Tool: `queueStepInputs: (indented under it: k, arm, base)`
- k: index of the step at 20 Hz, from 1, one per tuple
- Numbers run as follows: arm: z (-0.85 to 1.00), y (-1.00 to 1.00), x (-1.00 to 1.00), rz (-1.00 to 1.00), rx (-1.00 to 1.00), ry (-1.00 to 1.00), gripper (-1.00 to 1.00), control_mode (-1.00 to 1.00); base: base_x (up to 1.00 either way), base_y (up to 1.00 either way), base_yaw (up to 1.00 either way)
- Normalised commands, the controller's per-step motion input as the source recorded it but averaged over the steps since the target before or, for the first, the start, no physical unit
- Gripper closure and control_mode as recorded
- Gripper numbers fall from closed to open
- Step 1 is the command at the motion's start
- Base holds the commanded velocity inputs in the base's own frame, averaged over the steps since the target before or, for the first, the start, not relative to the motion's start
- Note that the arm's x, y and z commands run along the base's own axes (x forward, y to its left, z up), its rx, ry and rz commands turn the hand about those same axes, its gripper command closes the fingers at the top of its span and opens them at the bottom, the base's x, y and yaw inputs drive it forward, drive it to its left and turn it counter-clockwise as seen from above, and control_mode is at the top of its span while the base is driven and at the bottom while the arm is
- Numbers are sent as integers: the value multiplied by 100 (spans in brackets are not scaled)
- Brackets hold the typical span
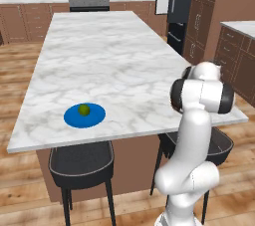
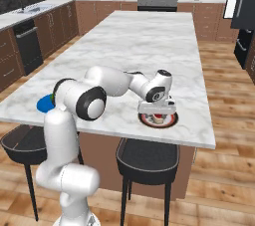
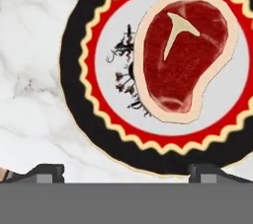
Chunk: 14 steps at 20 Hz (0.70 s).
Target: Transport the steak and lime to the fridge. Place the steak on the rack containing meat and place the lime on the rack containing the vegetable, ensuring meats and vegetables are on different racks.
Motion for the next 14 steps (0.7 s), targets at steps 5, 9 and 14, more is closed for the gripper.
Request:
queueStepInputs:
  k: [5, 9, 14]
  arm:
    - [-30, 0, 39, 1, 3, 5, -100, -100]
    - [-30, -14, 23, 0, 4, 6, -100, -100]
    - [-12, -21, 10, 0, 1, 1, -100, -100]
  base:
    - [0, 0, 0]
    - [0, 0, 0]
    - [0, 0, 0]
